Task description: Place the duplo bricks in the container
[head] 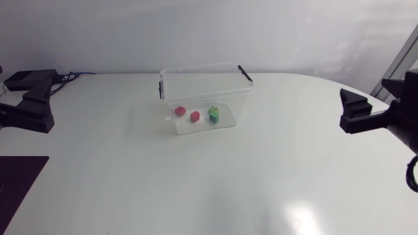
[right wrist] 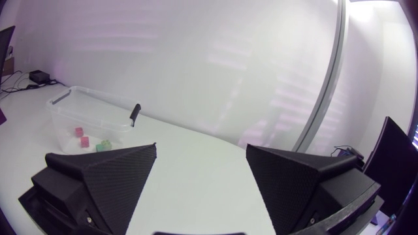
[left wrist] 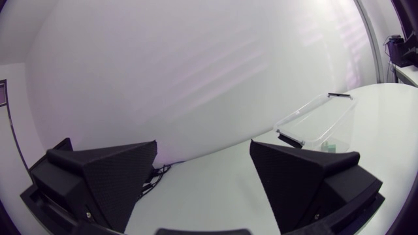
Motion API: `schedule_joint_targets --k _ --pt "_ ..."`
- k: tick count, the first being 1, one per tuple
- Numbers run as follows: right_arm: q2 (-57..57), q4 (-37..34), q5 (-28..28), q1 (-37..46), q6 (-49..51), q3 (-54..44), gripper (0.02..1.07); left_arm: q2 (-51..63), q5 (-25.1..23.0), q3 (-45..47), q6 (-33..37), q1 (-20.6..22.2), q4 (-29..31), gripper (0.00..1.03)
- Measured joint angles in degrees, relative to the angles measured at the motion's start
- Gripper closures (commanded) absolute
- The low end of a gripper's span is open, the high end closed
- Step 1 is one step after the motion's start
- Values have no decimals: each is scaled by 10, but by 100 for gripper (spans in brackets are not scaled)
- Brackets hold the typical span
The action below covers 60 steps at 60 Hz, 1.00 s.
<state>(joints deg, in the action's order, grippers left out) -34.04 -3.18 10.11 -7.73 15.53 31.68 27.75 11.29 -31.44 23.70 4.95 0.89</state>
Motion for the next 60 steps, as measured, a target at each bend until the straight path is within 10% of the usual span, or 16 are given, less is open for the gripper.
schedule_joint_targets --k 60 --pt "316 20 -92 70 -127 -284 7 -256 -101 282 -201 -42 -4 4"
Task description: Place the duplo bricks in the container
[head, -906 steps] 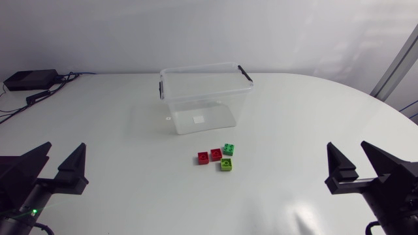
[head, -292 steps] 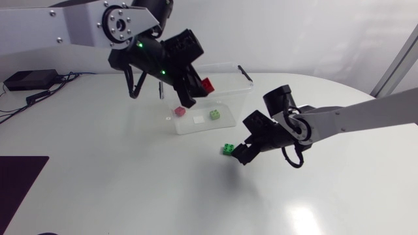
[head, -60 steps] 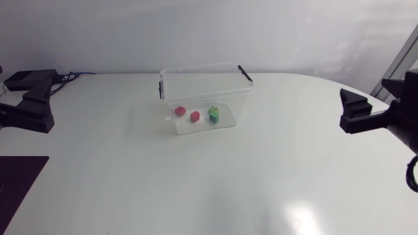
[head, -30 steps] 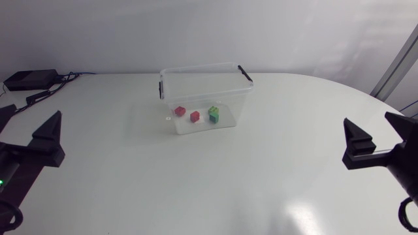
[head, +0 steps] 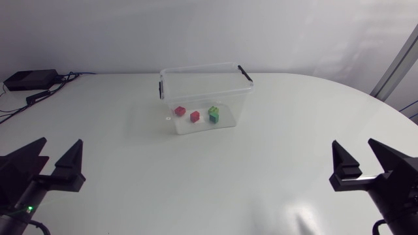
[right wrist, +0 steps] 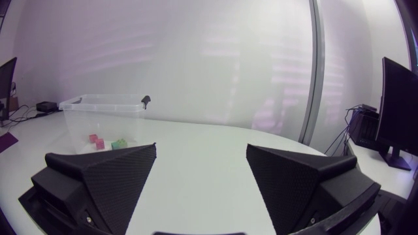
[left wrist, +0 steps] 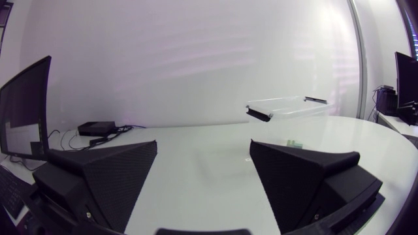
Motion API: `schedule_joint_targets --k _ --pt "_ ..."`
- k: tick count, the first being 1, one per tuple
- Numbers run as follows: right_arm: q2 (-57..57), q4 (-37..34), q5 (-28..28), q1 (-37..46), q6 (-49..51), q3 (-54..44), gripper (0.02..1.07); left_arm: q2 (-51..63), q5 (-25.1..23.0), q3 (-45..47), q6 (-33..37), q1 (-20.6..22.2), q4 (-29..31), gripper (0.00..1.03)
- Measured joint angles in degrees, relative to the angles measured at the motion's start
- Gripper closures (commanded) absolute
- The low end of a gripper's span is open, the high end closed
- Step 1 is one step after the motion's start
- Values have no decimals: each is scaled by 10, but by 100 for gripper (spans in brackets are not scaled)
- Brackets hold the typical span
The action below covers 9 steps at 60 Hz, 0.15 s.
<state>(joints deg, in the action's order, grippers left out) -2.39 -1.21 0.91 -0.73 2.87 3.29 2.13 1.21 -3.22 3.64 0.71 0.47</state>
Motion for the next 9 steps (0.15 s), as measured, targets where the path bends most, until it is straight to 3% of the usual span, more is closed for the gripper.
schedule_joint_targets --k 9 --pt "19 2 -7 5 -13 -21 7 -15 -8 23 -20 -3 0 4"
